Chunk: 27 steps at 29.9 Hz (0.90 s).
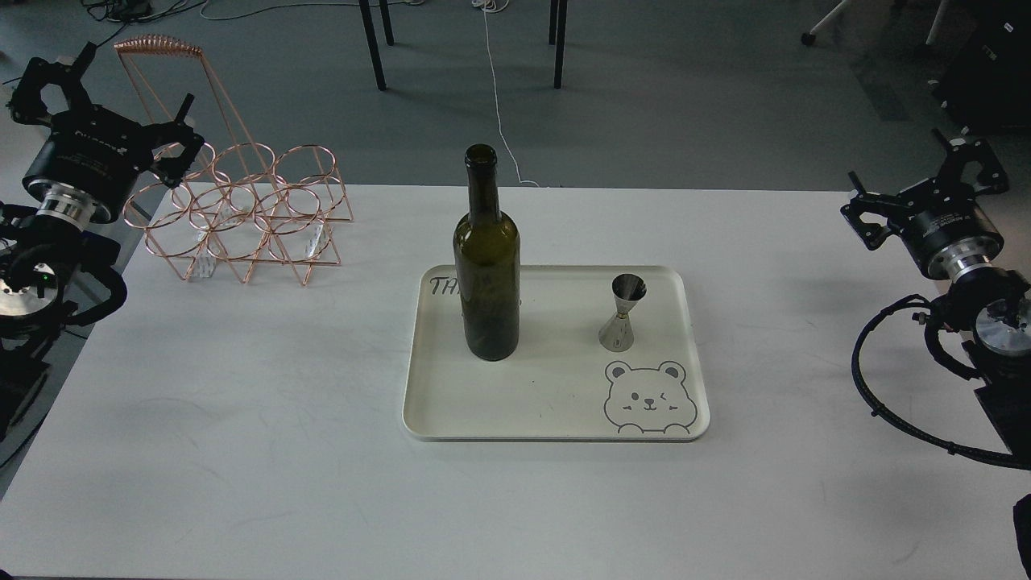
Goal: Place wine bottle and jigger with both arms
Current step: 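Move the right gripper from rest toward the metal jigger on the tray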
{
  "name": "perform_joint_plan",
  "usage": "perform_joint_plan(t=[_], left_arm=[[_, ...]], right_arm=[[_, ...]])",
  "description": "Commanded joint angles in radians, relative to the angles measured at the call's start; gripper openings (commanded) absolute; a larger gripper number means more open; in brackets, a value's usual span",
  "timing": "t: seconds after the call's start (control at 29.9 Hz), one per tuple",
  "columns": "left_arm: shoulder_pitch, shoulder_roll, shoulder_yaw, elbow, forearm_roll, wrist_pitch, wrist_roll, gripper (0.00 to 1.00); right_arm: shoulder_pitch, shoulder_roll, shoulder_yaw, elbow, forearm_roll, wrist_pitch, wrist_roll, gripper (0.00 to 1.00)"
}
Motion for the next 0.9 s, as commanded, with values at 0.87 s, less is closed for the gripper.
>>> perform_joint_plan(t=[0.87], left_arm=[[-0.001,0.065,0.002,0.044,0.157,0.0,0.0,0.98]], right_arm=[[-0.134,-0.327,-0.045,0.712,-0.734,0.0,0.034,0.98]])
